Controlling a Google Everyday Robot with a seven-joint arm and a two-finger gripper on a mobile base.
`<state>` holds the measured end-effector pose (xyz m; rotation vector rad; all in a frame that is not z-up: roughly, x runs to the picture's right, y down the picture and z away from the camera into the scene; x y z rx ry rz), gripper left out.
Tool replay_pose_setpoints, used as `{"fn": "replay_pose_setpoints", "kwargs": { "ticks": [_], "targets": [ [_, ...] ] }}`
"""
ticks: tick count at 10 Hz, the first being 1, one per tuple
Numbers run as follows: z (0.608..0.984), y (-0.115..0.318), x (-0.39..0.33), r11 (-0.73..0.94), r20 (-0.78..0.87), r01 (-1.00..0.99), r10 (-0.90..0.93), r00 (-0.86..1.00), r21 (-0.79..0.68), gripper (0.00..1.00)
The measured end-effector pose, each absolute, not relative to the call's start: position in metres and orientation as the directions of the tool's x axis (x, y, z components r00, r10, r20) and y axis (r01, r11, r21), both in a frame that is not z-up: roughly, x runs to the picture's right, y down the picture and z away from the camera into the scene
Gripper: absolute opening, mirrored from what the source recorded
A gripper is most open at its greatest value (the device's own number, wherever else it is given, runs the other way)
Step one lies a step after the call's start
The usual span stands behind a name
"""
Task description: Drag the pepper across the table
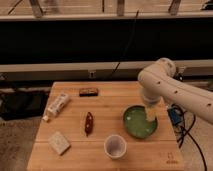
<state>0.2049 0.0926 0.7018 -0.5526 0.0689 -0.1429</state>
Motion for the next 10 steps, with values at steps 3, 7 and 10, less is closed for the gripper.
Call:
{"fn": "replay_pose_setpoints", "kwargs": {
  "ticks": [3, 7, 10],
  "targets": [
    [0.711, 0.088, 0.166, 0.83, 0.004, 0.199, -0.23, 0.973, -0.522, 0.8],
    [0.72, 0.089, 0.129, 0.799, 0.042, 0.309, -0.337, 0.941, -0.516, 0.8],
    [0.727, 0.09, 0.104, 0.768, 0.071, 0.386, -0.41, 0.909, -0.51, 0.8]
  ]
}}
